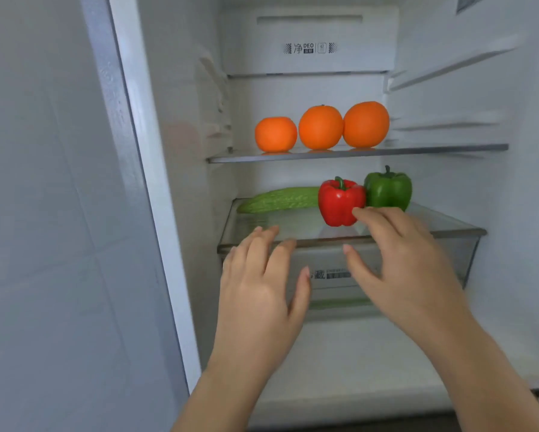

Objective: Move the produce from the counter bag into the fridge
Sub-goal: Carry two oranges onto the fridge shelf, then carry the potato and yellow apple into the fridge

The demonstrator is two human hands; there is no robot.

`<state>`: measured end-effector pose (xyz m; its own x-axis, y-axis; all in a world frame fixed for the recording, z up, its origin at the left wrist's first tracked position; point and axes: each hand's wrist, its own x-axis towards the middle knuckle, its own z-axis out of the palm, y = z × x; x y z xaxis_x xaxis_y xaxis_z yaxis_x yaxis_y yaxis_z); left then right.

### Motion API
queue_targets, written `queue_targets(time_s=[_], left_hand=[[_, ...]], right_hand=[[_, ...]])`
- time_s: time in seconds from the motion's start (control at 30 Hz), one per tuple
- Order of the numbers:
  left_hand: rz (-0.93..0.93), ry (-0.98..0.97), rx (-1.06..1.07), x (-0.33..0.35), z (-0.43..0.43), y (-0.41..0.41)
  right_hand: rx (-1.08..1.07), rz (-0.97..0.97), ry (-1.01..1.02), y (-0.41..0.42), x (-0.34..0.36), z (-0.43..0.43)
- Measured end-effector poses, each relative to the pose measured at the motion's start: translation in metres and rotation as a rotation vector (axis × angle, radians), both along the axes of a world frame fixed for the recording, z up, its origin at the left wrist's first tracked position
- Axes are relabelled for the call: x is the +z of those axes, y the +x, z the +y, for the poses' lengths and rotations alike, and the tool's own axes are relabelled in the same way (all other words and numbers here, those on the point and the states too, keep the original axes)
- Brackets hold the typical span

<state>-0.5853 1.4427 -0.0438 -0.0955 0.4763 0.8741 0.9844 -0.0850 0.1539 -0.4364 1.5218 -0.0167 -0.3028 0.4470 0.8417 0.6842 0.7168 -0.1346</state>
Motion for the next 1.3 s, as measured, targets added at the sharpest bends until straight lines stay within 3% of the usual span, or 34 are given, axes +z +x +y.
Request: queue_targets(time_s=[0.17, 0.33, 0.83, 1.1, 1.3], left_hand=[[-0.048, -0.051, 0.002, -0.033, -0.044, -0.006], [-0.084, -0.095, 0.166, -0.049, -0.087, -0.008], [-0.208, -0.265, 1.032, -0.09, -0.25, 0.012], [-0.254, -0.254, 1.486, -0.078, -0.378, 0.075], [-0.278, -0.129, 1.767, -0.083, -0.481, 0.15]], right_hand=[[0.13, -0.008, -0.113, -0.009, -0.036, -0.048], [0.274, -0.12, -0.205, -0.023, -0.053, -0.073], [1.127, -0.226, -0.208, -0.108, -0.092, -0.183], [1.551, -0.276, -0.129, -0.116, -0.086, -0.309], [1.795, -0.284, -0.08, -0.085, -0.093, -0.426]])
